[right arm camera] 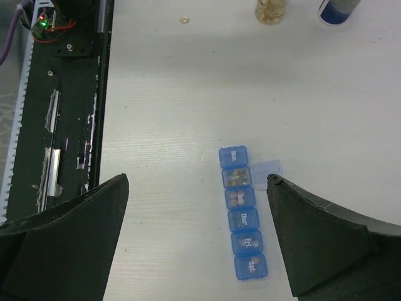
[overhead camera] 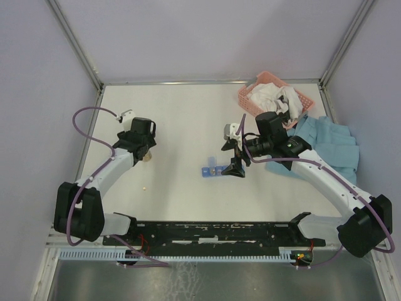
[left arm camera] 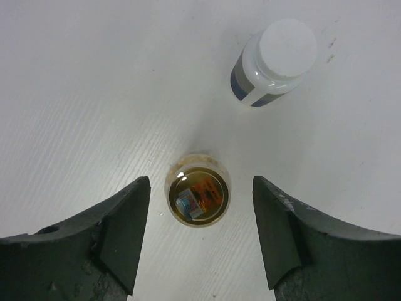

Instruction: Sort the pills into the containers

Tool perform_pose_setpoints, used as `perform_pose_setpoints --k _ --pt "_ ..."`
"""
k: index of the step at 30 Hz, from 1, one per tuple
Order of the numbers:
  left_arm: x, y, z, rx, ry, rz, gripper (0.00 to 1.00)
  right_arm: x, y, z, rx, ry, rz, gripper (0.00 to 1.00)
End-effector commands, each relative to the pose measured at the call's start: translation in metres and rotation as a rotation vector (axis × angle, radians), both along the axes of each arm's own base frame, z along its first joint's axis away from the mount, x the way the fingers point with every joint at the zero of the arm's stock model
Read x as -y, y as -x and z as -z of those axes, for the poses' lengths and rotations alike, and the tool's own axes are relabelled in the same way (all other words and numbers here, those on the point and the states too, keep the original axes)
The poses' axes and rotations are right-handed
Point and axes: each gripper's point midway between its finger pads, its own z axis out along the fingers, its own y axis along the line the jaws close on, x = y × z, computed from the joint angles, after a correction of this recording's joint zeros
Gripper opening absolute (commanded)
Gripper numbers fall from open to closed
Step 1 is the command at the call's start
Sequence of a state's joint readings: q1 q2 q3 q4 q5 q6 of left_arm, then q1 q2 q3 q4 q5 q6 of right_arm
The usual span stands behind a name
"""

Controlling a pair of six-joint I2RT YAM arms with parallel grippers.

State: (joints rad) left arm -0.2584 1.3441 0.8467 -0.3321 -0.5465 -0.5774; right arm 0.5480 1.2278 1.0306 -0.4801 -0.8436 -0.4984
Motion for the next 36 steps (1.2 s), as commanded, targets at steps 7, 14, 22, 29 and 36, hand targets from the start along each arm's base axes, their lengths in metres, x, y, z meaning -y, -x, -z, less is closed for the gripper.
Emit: perform_pose_setpoints --k 7,14,22,29,36 --pt "0.087 0.021 -0.094 0.339 0.269 0.537 0.71 -0.002 0.022 -0.003 0.196 -0.086 -0.210 0.99" --pt "0.171 0.053 -0.112 0.479 0.650 0.942 0.71 0.021 -0.014 0.069 0.185 0.238 -0.204 0.98" --pt "0.186 0.039 -0.081 0.434 0.728 0.948 0.71 0.046 -0.062 0.131 0.174 0.493 -0.060 0.96" --pt "0.197 0.021 -0.038 0.342 0.681 0.881 0.71 0.051 -0.067 0.163 0.090 0.577 -0.072 0.89" --pt "0.213 0.009 -0.006 0.259 0.682 0.881 0.65 0.054 -0.073 0.177 0.080 0.610 -0.047 0.87"
